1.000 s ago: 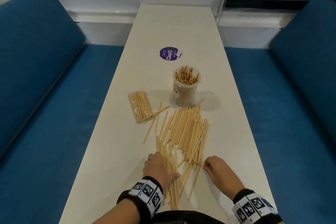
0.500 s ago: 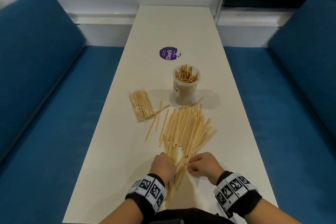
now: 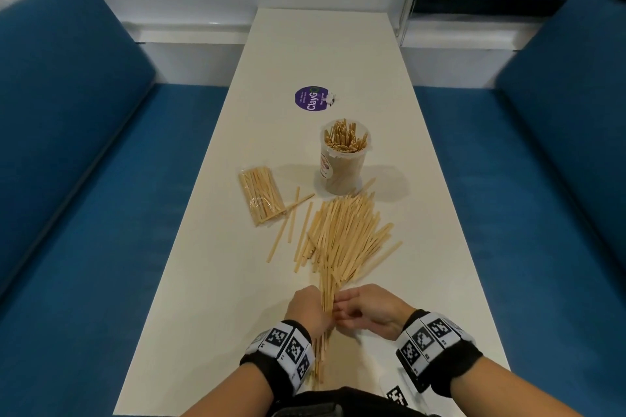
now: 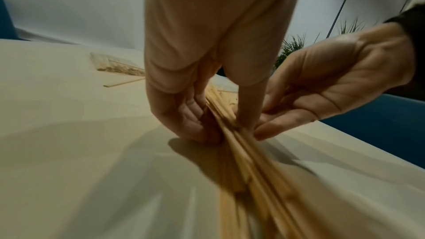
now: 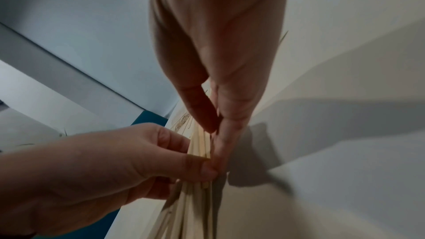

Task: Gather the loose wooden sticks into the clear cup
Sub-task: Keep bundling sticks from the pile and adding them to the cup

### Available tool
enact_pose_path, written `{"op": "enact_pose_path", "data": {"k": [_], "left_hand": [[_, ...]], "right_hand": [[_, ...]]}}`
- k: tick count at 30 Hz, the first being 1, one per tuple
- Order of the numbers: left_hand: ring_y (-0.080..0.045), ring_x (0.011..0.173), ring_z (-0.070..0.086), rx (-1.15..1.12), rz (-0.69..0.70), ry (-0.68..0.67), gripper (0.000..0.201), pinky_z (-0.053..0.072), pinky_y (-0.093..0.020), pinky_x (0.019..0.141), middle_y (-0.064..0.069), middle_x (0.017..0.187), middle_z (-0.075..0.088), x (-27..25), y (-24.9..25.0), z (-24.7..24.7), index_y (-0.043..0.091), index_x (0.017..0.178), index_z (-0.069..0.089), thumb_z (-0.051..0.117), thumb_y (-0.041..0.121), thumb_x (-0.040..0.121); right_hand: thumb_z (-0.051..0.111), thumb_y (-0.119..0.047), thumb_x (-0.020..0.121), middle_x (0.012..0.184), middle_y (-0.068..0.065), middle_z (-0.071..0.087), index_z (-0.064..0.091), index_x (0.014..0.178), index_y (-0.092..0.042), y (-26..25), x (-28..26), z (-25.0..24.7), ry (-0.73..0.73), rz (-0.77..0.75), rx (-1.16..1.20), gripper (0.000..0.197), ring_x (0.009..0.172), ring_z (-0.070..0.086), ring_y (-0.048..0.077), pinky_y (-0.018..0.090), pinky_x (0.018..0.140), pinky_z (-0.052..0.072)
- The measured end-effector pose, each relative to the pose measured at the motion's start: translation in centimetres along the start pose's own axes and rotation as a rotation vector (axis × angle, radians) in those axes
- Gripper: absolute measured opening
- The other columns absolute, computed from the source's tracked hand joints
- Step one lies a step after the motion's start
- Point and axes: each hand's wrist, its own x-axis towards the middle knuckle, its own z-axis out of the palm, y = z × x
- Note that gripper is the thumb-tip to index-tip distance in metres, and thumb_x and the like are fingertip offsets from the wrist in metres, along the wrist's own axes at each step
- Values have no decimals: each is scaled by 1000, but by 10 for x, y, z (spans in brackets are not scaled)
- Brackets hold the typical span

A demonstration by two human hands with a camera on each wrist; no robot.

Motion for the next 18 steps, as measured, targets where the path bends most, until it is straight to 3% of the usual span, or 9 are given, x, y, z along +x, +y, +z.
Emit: {"op": "enact_pose_path", "data": {"k": [4,7,10,13,16,18], "left_hand": [[-29,111,55,118,-2,23,30,45,-31,88,-14,121,55,2,0,1,2,113,53,56,9,84],[-30,114,53,199,31,62,29,43,-31,92,-15,125,48,1,2,4,3,116,51,50,11,89],[-29,110,55,270,85,109,20,44,-31,88,-14,121,50,-1,6,8,4,110,53,44,8,93],[-30,108,56,385,135,122,15,45,-33,89,-15,118,55,-4,8,9,5,92,53,39,0,92],[-31,112,54,462,141,109,23,44,-34,92,-15,121,54,-2,9,11,3,110,52,41,-2,90],[-30,112,55,507,134,112,24,45,-34,92,-14,121,55,-2,10,11,5,113,50,45,0,90]], "right_hand": [[36,20,84,105,17,65,64,99,-3,-4,-9,3,-53,15,-106,40,94,64,24,26,76,56],[36,18,80,109,18,66,68,96,-6,-7,-10,5,-35,-15,-232,44,99,63,26,33,85,55],[48,8,83,97,20,70,71,94,-1,-8,-12,-1,17,-32,-321,27,86,67,24,36,83,57],[54,-5,88,87,19,68,70,87,1,-7,-17,-11,26,-15,-393,16,74,68,24,37,78,57],[44,0,90,83,19,68,65,86,2,-5,-22,-21,44,-6,-412,21,64,66,22,30,65,55],[42,0,90,79,16,67,65,86,2,-5,-25,-26,62,-16,-429,23,59,63,18,27,59,51]]}}
